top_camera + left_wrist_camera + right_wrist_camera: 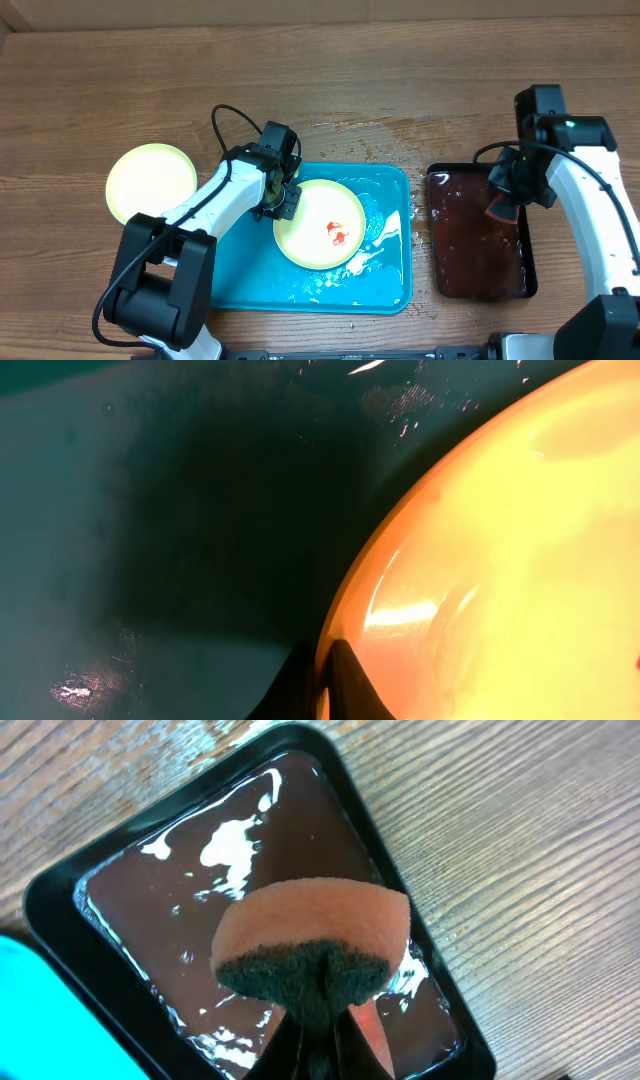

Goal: Clean dirty plates on tray and stack at the side
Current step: 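Carry the sponge with the right gripper over the yellow plate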

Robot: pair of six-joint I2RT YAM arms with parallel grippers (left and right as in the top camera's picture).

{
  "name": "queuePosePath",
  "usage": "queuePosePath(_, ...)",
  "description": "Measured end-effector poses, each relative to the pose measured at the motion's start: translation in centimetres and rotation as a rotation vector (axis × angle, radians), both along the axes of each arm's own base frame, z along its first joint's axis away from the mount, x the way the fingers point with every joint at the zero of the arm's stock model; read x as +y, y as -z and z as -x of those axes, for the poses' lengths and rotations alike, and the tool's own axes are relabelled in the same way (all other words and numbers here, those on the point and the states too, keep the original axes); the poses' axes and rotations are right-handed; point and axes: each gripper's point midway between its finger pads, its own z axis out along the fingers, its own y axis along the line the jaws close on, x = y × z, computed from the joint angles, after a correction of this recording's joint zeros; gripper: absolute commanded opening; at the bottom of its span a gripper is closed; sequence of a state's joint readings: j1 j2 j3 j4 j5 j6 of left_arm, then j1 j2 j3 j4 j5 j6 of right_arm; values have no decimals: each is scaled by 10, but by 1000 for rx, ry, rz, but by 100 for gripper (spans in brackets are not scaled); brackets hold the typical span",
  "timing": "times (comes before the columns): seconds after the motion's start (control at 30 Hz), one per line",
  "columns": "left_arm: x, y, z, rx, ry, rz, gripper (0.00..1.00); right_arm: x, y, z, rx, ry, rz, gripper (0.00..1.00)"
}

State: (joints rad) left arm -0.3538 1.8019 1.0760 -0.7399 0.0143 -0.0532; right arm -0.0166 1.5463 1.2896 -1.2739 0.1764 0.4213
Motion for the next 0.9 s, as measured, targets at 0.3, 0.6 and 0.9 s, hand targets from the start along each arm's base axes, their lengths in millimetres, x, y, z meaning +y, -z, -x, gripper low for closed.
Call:
queuePosePath(0.3, 0, 0, 0, 0, 0, 0, 4, 20, 0, -6, -15, -82, -19, 4)
queuePosePath(0.6, 0, 0, 0, 0, -1, 0, 4, 97, -9, -24, -119, -313, -415, 4)
queuePosePath(0.9, -17, -1, 0, 12, -12, 97, 4, 190, -30, -23, -189, -509, -644, 4)
